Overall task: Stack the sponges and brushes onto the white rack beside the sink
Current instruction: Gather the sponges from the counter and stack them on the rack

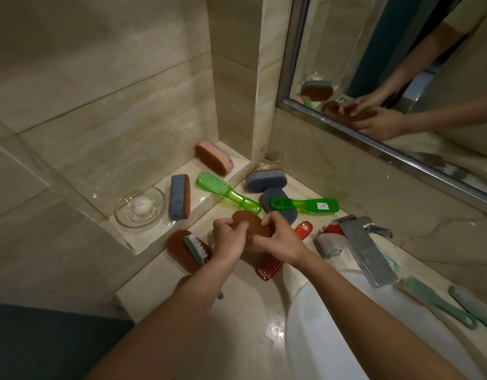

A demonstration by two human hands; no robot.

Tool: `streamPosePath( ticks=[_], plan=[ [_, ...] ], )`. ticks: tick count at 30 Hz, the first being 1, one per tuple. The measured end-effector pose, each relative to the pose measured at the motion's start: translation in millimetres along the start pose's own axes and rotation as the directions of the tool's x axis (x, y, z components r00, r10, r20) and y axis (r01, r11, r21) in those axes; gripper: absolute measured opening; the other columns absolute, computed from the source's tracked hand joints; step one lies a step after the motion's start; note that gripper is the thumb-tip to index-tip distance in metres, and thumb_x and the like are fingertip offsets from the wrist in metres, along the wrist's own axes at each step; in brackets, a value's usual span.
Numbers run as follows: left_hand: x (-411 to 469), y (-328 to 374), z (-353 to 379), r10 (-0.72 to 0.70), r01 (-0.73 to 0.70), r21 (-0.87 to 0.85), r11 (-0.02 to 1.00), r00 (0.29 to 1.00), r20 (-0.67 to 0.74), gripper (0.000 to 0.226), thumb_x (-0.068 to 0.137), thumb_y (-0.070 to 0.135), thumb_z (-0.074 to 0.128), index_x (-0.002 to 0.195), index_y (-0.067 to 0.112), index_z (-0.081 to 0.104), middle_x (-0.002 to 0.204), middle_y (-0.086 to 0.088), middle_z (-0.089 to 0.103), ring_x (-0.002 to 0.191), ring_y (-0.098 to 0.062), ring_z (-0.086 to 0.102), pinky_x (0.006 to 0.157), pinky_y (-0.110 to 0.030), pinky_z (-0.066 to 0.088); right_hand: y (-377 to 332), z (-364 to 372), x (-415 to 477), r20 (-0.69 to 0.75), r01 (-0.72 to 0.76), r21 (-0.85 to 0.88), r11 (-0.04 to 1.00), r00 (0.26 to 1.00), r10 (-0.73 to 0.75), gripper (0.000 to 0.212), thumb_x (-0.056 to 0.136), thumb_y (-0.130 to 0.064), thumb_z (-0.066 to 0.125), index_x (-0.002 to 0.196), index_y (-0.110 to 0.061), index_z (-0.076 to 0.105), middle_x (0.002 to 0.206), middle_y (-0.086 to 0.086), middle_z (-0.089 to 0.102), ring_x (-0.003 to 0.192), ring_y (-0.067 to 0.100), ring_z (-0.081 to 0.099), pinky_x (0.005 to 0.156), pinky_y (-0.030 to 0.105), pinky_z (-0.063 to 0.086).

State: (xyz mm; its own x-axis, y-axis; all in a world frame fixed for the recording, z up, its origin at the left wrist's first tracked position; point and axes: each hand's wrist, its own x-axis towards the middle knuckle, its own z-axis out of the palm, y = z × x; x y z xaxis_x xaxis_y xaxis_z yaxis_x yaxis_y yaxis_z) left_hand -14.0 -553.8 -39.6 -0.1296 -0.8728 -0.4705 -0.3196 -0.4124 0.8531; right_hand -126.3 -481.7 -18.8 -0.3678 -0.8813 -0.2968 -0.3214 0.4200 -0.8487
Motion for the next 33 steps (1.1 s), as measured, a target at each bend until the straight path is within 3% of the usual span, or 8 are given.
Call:
streamPosePath(
  ticks=[3, 6, 10, 20, 24, 27, 31, 33],
  plan=[
    [2.1, 2.3, 1.1, 0.021, -0.021, 0.008, 1.0, 0.999, -0.028, 0.023, 0.086, 0.022, 0.057, 0.105, 0.019, 0.044, 0.119, -0.012, 0.055, 0.099, -0.026, 0.057, 0.074, -0.034, 0.048, -0.1, -10.6, 2.9, -0.156, 0.023, 0.024, 0.999, 0.988, -0.019, 0.033, 0.068, -0.036, 0.074, 0.09, -0.017, 0.057, 0.1, 0.009, 0.059, 0.091, 0.023, 0.056, 0.084, 0.043, 0.049],
    [3.6, 2.4, 3.3, 0.044, -0.043, 0.014, 0.999, 0.998, -0.047, 0.019, 0.09, 0.022, 0.054, 0.106, 0.024, 0.043, 0.12, -0.008, 0.055, 0.098, -0.023, 0.055, 0.075, -0.033, 0.047, 4.8, -21.8, 14.8, -0.366, -0.054, -0.202, 0.978, 0.93, -0.024, 0.023, 0.077, -0.024, 0.072, 0.091, -0.017, 0.055, 0.105, 0.005, 0.052, 0.1, 0.025, 0.052, 0.089, 0.039, 0.045],
    [7.5, 0.1, 7.3, 0.042, -0.042, -0.001, 0.999, 0.999, -0.031, 0.022, 0.093, 0.019, 0.053, 0.11, 0.027, 0.041, 0.127, -0.007, 0.052, 0.106, -0.023, 0.055, 0.085, -0.035, 0.05, 15.8, -21.5, 27.8, -0.325, -0.175, -0.35, 0.92, 0.944, 0.056, 0.038, 0.078, -0.029, 0.074, 0.106, -0.012, 0.053, 0.121, 0.009, 0.044, 0.112, 0.028, 0.047, 0.096, 0.041, 0.042],
    [13.4, -5.8, 4.4, 0.077, -0.076, 0.019, 0.997, 0.997, -0.025, 0.023, 0.095, 0.024, 0.055, 0.112, 0.031, 0.041, 0.132, -0.008, 0.049, 0.106, -0.02, 0.053, 0.07, -0.021, 0.043, 26.8, -9.9, 46.3, -0.443, -0.242, -0.381, 0.892, 0.895, 0.054, 0.046, 0.082, -0.027, 0.07, 0.113, -0.007, 0.043, 0.124, 0.012, 0.037, 0.107, 0.031, 0.052, 0.087, 0.046, 0.05],
    [8.6, -0.2, 0.4, 0.088, -0.089, -0.03, 0.996, 0.995, -0.038, 0.021, 0.096, 0.021, 0.053, 0.112, 0.028, 0.041, 0.133, -0.008, 0.049, 0.108, -0.02, 0.053, 0.068, -0.017, 0.043, 23.6, -6.2, 44.0, -0.454, -0.118, -0.207, 0.971, 0.891, 0.011, 0.041, 0.083, -0.033, 0.066, 0.107, -0.009, 0.042, 0.116, 0.008, 0.036, 0.097, 0.024, 0.048, 0.084, 0.038, 0.046],
    [0.0, 8.9, -0.4, 0.104, -0.109, -0.065, 0.992, 0.991, -0.083, 0.019, 0.097, 0.018, 0.05, 0.112, 0.025, 0.04, 0.13, -0.008, 0.052, 0.102, -0.016, 0.052, 0.077, -0.025, 0.044, 10.4, -0.9, 37.8, -0.438, -0.106, 0.056, 0.993, 0.891, 0.12, 0.034, 0.089, -0.039, 0.055, 0.11, -0.014, 0.043, 0.118, 0.004, 0.036, 0.097, 0.017, 0.047, 0.087, 0.034, 0.041],
    [-17.9, 22.2, -4.1, 0.177, -0.196, -0.103, 0.975, 0.97, -0.169, 0.022, 0.098, 0.013, 0.046, 0.119, 0.017, 0.041, 0.133, -0.013, 0.051, 0.11, -0.02, 0.054, 0.082, -0.025, 0.043, -11.5, 3.1, 20.2, -0.351, -0.142, 0.423, 0.895, 0.885, 0.307, 0.033, 0.089, -0.043, 0.039, 0.108, -0.018, 0.05, 0.119, 0.01, 0.049, 0.101, 0.023, 0.054, 0.095, 0.048, 0.048],
    [-28.4, 30.8, -6.3, 0.206, -0.232, -0.141, 0.962, 0.962, -0.179, 0.02, 0.099, 0.011, 0.044, 0.117, 0.019, 0.038, 0.133, -0.014, 0.05, 0.113, -0.022, 0.054, 0.084, -0.026, 0.044, -23.0, 2.1, 9.1, -0.323, -0.13, 0.524, 0.842, 0.884, 0.337, 0.033, 0.09, -0.04, 0.033, 0.103, -0.018, 0.054, 0.114, 0.014, 0.057, 0.101, 0.028, 0.057, 0.086, 0.045, 0.05]
  ],
)
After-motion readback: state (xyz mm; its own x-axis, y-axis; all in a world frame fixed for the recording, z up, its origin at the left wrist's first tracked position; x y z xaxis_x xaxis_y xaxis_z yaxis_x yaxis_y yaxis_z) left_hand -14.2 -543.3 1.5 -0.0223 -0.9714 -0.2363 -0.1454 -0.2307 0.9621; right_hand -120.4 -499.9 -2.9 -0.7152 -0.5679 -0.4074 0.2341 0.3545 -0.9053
